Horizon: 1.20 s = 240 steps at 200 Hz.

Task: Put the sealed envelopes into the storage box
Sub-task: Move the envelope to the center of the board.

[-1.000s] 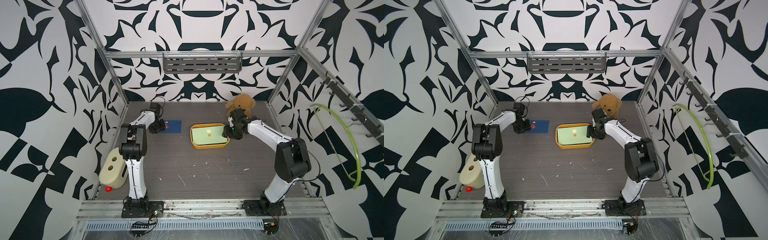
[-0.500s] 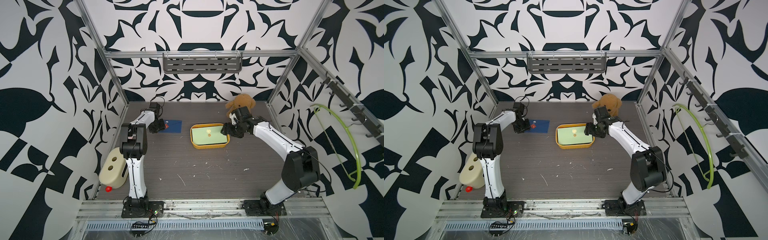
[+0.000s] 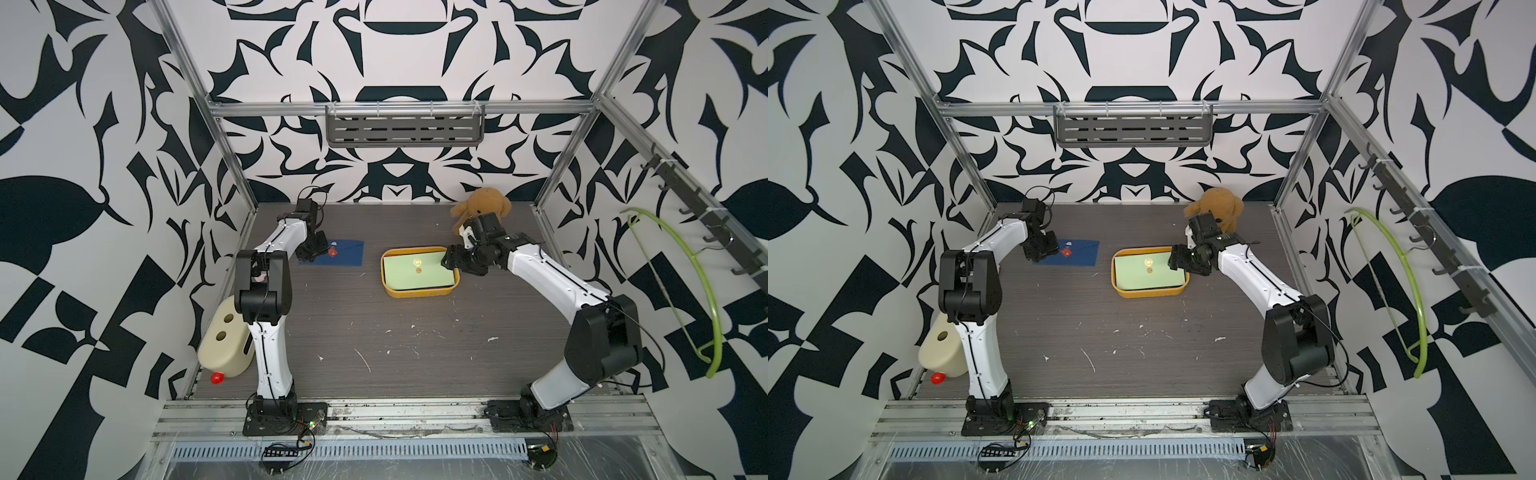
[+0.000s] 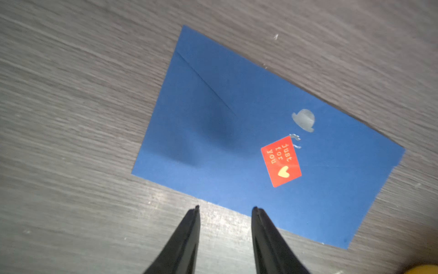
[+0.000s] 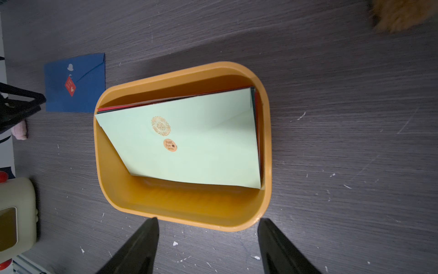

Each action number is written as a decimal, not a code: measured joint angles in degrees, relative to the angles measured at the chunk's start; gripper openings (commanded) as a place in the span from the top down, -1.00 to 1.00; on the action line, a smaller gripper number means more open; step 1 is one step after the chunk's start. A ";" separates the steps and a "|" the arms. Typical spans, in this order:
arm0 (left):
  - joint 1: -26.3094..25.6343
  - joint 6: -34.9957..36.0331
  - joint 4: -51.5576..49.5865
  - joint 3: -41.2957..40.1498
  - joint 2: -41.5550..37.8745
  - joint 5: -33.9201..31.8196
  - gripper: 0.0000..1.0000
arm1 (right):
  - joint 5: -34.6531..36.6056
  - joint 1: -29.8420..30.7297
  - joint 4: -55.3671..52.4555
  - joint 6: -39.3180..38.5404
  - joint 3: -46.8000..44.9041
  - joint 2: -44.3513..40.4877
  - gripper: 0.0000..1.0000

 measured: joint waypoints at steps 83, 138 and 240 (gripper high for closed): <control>-0.20 -0.46 1.81 -0.02 2.54 -0.44 0.18 | -0.68 0.98 0.98 0.83 -1.05 0.00 -0.45; -0.68 -0.42 2.36 0.44 2.73 -1.77 0.18 | -0.72 1.84 1.75 1.05 -1.38 0.00 -0.45; -1.31 0.59 -2.51 6.73 6.80 -1.27 0.18 | -1.64 2.19 1.92 1.09 -1.99 0.00 -0.45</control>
